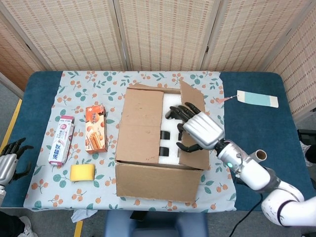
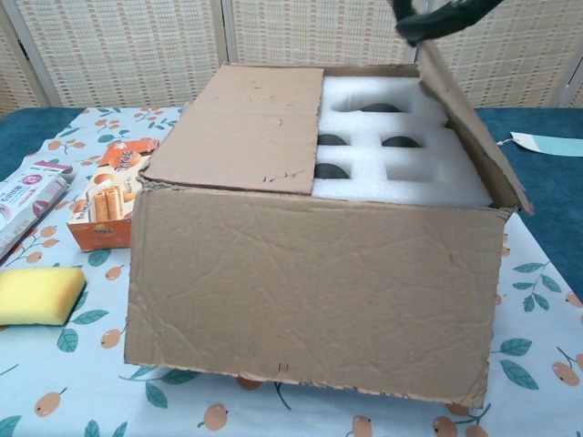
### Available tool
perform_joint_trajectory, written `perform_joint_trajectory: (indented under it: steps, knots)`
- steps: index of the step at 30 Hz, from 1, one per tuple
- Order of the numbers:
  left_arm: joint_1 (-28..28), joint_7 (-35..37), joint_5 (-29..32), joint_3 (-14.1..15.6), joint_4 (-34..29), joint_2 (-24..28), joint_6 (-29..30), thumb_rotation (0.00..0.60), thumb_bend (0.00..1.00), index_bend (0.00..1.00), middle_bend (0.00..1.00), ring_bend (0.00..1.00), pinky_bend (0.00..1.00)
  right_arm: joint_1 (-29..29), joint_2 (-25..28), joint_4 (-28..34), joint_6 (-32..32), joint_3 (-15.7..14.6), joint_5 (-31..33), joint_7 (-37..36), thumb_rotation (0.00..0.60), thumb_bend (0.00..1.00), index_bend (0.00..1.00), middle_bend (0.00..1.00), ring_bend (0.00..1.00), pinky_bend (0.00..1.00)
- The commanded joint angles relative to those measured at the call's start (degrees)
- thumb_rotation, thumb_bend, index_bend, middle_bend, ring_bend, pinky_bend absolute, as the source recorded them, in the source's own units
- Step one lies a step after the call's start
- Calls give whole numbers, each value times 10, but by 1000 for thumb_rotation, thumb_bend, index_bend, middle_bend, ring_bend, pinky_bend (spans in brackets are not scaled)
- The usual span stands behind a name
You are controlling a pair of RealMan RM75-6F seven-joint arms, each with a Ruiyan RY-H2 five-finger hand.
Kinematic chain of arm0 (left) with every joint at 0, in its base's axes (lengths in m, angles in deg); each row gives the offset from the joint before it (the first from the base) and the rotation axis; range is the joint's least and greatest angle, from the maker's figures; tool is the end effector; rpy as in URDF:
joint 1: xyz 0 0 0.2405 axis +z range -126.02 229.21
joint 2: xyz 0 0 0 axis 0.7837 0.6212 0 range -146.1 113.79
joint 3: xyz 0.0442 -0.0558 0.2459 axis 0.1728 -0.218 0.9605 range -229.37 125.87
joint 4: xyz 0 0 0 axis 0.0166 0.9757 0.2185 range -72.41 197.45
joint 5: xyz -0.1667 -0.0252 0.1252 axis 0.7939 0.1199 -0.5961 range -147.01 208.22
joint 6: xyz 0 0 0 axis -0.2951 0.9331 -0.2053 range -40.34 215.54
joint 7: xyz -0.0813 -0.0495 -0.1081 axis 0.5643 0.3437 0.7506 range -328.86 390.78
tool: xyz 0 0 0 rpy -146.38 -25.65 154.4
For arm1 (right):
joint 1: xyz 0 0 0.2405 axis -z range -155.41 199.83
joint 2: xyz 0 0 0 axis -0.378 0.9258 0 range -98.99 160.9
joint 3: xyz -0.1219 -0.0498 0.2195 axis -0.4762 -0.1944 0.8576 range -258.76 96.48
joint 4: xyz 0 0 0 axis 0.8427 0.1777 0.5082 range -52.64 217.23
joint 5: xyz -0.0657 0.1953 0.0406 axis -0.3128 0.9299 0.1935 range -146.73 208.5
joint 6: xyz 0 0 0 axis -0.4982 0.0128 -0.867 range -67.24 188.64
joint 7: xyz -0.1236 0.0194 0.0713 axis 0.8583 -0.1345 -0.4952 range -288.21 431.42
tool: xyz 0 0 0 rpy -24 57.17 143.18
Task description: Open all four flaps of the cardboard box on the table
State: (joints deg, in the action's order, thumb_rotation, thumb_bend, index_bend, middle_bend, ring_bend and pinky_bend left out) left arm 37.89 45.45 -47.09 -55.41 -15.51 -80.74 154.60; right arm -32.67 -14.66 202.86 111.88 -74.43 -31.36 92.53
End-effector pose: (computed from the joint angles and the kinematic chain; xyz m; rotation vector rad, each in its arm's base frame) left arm -0.3654 0.2389 0.1639 -1.3907 -1.1005 -0.7767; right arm -0.0623 -0.3180 0.1501 2.0846 -0.6120 0.8718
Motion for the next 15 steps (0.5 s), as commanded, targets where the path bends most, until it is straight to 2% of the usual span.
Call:
perform_joint_trajectory:
  steps: [1, 6, 10, 15]
  knots:
    - [4, -71, 13, -4, -9, -18, 22, 600, 570, 231, 79, 45, 0, 67, 55, 58, 72, -24, -42, 31, 291, 346, 496, 0, 0, 0]
    - [4, -114, 4, 1, -27, -25, 33, 600, 580, 226, 79, 49, 0, 166, 91, 83, 148, -67, -132, 13, 291, 346, 496, 0, 0, 0]
    - [4, -133, 0, 3, -35, -29, 38, 600, 622, 226, 79, 53, 0, 234, 98, 56, 190, -103, -210, -1, 291, 347, 475, 0, 0, 0]
    - [4, -138, -17, 6, -36, -33, 50, 600, 621, 224, 79, 56, 0, 286, 95, 27, 218, -123, -266, -36, 291, 346, 466, 0, 0, 0]
